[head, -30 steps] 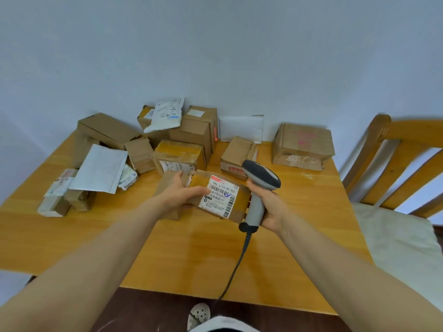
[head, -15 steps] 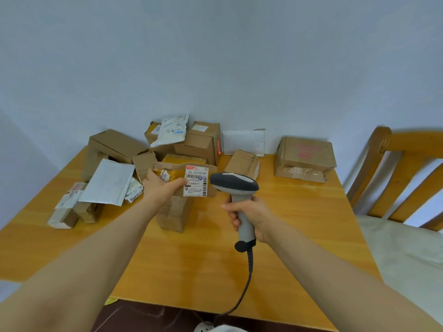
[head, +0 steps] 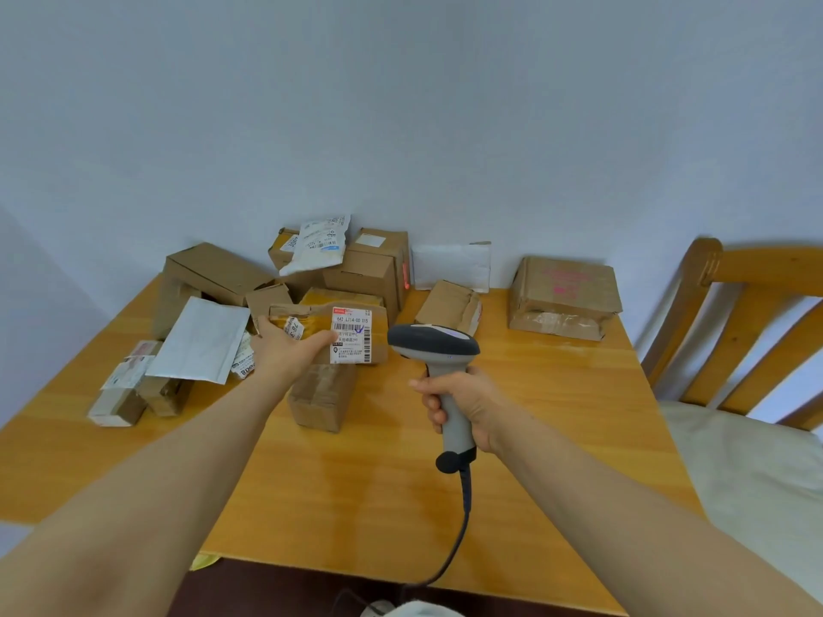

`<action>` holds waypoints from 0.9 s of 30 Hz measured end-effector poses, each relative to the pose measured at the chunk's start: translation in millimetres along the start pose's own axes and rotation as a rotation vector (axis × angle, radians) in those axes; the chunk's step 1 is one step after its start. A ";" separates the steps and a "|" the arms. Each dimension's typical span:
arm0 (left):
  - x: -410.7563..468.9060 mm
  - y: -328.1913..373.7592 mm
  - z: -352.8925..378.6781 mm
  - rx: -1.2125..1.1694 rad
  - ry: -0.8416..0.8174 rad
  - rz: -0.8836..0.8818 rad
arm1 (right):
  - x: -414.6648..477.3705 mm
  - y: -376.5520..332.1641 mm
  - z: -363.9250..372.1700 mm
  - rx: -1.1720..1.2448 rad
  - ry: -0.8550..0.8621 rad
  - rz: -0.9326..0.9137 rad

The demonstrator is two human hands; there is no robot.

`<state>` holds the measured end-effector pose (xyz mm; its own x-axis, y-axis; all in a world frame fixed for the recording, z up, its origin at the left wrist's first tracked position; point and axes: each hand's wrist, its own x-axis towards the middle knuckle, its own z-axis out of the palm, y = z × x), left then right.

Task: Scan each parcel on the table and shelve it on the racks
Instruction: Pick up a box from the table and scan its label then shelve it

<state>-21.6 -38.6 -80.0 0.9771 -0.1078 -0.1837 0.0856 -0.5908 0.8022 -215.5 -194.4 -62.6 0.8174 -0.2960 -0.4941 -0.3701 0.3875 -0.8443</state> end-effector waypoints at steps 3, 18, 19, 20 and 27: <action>2.9 -2.6 0.5 -0.004 0.010 0.002 | -0.2 2.5 0.3 0.001 -0.001 0.006; -75.9 -62.2 -27.8 -0.444 -0.262 -0.296 | 33.4 34.5 18.7 0.211 0.065 0.141; -86.5 -75.1 -31.8 -0.452 -0.240 -0.318 | 34.7 41.6 26.8 0.198 0.042 0.163; -97.8 -87.0 -37.3 -0.463 -0.214 -0.344 | 34.8 49.4 35.2 0.183 0.022 0.180; -182.4 -170.7 -88.2 -0.549 -0.053 -0.481 | -1.5 109.9 89.7 0.024 -0.166 0.259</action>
<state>-197.2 152.4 -133.4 0.7971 0.0160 -0.6037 0.6021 -0.0981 0.7924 -217.7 -73.0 -136.0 0.7587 -0.0385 -0.6503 -0.5670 0.4525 -0.6883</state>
